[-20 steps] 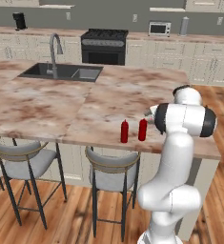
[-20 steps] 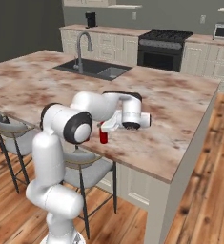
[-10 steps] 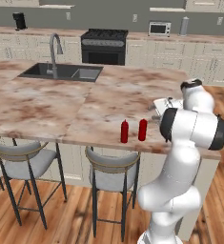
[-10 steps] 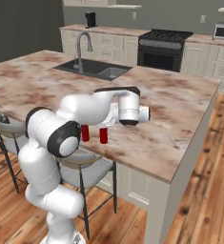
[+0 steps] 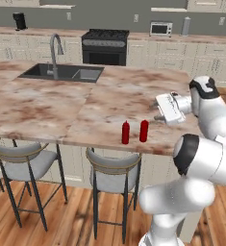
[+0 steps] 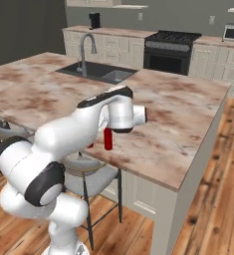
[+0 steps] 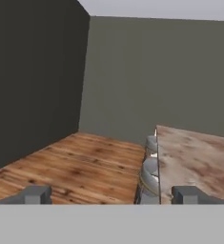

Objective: The dining table condiment station is running low on ketchup. Refill the condiment station by opening the cabinet and taking the ketchup from the cabinet and placing it on the dining table.

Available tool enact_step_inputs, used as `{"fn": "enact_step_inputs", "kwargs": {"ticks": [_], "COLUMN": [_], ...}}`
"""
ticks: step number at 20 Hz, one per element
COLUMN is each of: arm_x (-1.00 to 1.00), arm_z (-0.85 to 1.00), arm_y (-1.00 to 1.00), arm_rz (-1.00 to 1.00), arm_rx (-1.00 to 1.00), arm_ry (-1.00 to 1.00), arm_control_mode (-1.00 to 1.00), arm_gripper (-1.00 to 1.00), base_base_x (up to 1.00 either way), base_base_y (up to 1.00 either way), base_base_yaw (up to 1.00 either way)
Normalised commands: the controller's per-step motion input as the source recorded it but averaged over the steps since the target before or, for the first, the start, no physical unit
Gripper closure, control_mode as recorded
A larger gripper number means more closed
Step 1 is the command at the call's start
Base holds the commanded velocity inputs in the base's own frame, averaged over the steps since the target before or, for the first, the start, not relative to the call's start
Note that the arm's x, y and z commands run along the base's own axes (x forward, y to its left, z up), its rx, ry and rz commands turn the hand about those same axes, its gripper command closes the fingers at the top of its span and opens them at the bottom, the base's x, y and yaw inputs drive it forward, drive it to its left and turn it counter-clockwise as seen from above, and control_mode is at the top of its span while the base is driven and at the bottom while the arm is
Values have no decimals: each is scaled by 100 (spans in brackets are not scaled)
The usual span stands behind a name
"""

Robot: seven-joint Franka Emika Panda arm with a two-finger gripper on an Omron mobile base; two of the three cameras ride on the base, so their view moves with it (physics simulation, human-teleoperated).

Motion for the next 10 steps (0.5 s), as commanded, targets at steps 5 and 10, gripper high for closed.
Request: {"fn": "enact_step_inputs", "kwargs": {"ticks": [5,10], "arm_x": [-97,-100], "arm_z": [42,46], "arm_y": [48,50], "arm_rz": [-9,-11], "arm_rx": [-8,-10], "arm_ry": [-14,-13], "arm_control_mode": [-100,-100], "arm_gripper": [-100,-100], "base_base_x": [0,0], "base_base_y": [0,0], "base_base_yaw": [0,0]}}
